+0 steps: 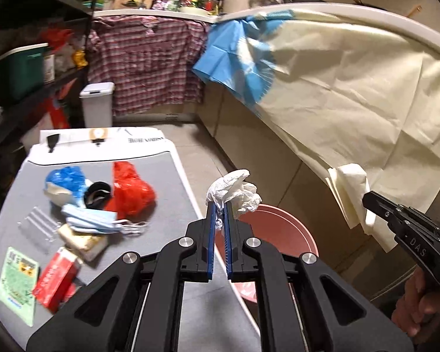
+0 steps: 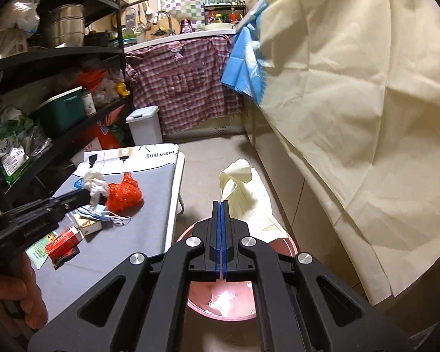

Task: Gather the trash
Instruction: 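Carry both items over the pink bin and open both tools to drop them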

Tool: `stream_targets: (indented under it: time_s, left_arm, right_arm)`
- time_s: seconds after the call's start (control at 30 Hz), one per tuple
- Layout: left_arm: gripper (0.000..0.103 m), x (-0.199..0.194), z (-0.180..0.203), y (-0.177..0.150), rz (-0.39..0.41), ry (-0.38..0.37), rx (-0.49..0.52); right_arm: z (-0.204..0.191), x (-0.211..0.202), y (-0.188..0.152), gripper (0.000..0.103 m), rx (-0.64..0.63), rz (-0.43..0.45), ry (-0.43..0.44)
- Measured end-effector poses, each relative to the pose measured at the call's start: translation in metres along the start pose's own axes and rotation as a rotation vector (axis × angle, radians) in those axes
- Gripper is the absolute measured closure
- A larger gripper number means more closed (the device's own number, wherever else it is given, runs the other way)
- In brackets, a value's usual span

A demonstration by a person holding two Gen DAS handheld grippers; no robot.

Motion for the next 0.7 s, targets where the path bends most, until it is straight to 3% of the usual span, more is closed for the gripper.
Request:
stream_targets:
  time_s: [0.33,0.7]
  left_arm:
    - [0.097,0.042,0.031,-0.016,-0.052,-0.018,0.058]
    - [0.097,0.059,0.048,-0.025,-0.076,-0.021,0.106]
  right_arm:
    - [0.012,0.018,-0.005,0.103,0.028,-0.029,-0.004]
    - [0.013,0.032,-0.006,0.103,0.026,-0.055,-0.012]
Point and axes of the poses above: each gripper's, at about its wrist camera, not at the fingertips, and x roughly the way its jaws point, z to its right, y to its top, the point moved 4 cm from there along x, roughly the way its jaws point, and after that the axes turned 1 degree about -x, right-handed, at the moved point
